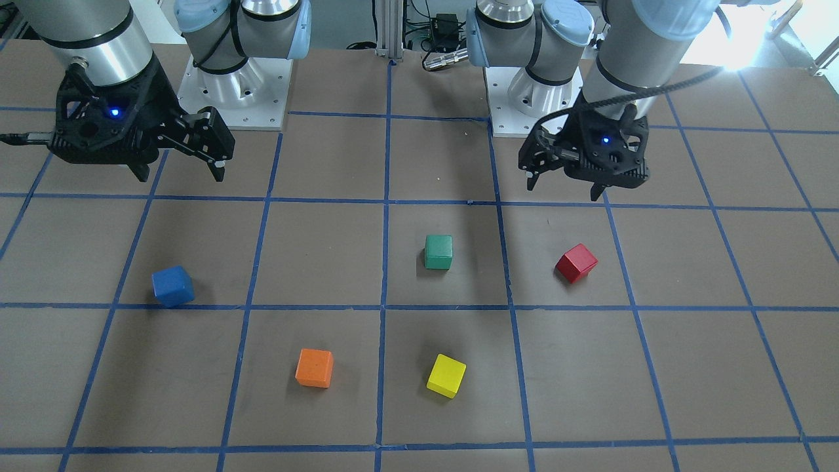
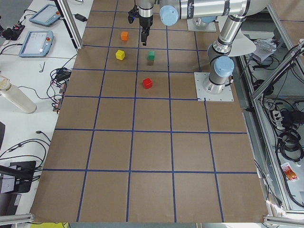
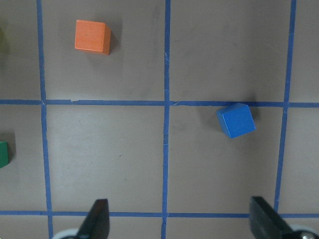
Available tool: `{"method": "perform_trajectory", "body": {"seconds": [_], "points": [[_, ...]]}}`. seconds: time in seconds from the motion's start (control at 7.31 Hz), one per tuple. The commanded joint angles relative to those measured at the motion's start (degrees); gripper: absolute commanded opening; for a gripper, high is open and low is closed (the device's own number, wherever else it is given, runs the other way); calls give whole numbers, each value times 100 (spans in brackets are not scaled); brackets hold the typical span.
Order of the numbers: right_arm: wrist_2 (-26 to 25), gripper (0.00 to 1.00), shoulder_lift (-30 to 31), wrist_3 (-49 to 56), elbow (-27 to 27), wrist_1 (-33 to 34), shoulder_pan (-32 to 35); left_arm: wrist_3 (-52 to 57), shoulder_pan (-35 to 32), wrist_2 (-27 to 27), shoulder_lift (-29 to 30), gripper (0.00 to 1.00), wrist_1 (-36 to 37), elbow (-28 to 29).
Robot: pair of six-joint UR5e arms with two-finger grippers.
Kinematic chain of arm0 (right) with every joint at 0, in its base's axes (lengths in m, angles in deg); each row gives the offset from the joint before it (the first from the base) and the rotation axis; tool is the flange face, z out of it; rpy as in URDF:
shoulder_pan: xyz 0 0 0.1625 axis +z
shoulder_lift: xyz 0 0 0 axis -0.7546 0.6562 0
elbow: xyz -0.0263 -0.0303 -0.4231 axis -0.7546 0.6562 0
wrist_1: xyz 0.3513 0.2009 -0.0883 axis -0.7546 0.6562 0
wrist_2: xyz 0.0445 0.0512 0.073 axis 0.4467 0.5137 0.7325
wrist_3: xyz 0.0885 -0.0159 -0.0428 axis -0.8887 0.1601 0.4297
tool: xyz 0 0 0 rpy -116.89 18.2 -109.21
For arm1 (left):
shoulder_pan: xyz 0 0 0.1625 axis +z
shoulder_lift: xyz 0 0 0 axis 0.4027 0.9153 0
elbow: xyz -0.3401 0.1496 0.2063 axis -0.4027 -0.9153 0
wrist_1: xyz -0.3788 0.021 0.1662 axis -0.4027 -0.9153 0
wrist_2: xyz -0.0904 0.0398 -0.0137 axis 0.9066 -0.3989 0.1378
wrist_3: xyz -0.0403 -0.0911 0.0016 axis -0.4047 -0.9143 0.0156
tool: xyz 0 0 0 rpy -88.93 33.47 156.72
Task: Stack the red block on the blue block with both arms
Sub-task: 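Lower the left gripper onto the red cube and close it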
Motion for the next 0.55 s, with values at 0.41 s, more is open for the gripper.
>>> {"method": "perform_trajectory", "body": {"seconds": [0.41], "points": [[-10,100,0,9,-28,-11,0,149,1495,-8,225,100,1840,-2012]]}}
